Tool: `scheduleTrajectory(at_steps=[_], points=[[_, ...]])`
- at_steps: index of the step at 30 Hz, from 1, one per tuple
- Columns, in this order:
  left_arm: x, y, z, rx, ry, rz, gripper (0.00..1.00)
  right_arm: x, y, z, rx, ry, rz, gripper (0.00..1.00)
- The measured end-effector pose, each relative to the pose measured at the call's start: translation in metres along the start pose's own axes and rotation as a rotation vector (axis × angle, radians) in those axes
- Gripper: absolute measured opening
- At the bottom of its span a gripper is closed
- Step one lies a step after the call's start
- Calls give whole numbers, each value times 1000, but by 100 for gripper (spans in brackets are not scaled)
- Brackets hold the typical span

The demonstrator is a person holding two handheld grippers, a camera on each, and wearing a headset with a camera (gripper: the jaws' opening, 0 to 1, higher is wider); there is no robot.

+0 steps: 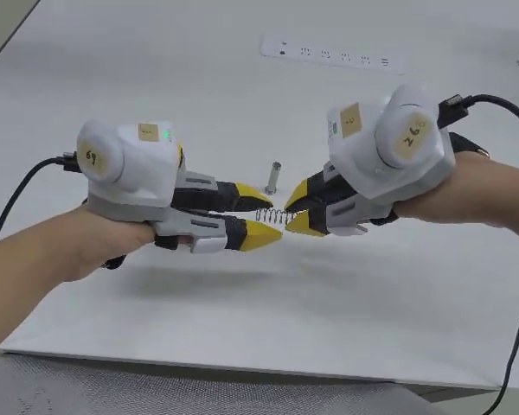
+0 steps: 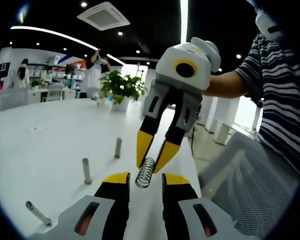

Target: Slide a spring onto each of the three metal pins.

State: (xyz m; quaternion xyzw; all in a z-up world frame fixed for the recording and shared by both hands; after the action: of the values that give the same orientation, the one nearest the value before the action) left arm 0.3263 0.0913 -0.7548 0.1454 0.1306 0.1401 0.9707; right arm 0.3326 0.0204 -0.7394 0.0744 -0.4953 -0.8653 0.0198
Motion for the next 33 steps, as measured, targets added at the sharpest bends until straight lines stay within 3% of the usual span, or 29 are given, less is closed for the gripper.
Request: scheduleTrajectory(at_steps=[15,33], points=[[-1,1,5,-12,-8,-2,4,1,5,2,-3,17,4,7],[-4,3,5,-12,-6,-33,2,4,6,2,-15,28,9,8]])
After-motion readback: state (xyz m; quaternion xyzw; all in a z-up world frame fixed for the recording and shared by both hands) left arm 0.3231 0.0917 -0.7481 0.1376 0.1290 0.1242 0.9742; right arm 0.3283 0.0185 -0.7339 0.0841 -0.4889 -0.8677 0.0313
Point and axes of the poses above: the centre of the closed fingertips' face, and the gripper's own axes: y roughly backward along the fingers, x roughly to its left, z roughly out of its top, the point moved 5 cm from there along y, roughly backward along the fingers, and after that the axes turned 4 degrees about x, right-handed, at the moved point
